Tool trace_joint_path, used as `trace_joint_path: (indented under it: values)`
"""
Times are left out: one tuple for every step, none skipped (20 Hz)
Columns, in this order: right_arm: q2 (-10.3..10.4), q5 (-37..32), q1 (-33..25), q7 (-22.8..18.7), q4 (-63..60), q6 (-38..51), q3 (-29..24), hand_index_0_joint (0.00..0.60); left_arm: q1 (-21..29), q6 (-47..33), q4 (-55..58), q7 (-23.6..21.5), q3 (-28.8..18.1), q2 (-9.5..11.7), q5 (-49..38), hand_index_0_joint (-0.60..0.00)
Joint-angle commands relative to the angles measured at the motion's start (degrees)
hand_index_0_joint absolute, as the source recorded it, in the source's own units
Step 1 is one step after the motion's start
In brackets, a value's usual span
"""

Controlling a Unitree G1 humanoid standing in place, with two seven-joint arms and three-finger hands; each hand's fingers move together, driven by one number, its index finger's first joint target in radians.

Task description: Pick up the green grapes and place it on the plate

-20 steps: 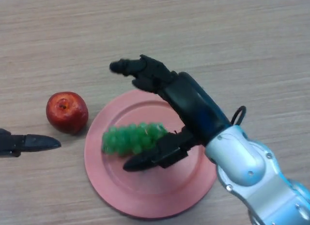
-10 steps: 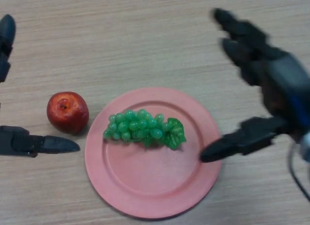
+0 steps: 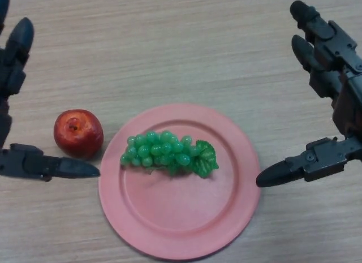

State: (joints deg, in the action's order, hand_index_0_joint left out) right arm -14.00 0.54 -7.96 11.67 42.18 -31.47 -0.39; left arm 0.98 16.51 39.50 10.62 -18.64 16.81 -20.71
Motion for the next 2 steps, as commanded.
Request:
trace_joint_path:
  values:
    - [-0.99,-0.44,-0.81,-1.60,3.81,9.99,-2.80,0.000,1.94,-4.67,2.00,-0.56,-3.56,2.98,0.35,0.000]
    - [-0.93,-0.25,-0.60,-1.73,3.63,10.54,-2.82,0.000,2.03,-4.75,1.97,-0.65,-3.59,3.04,0.59,0.000]
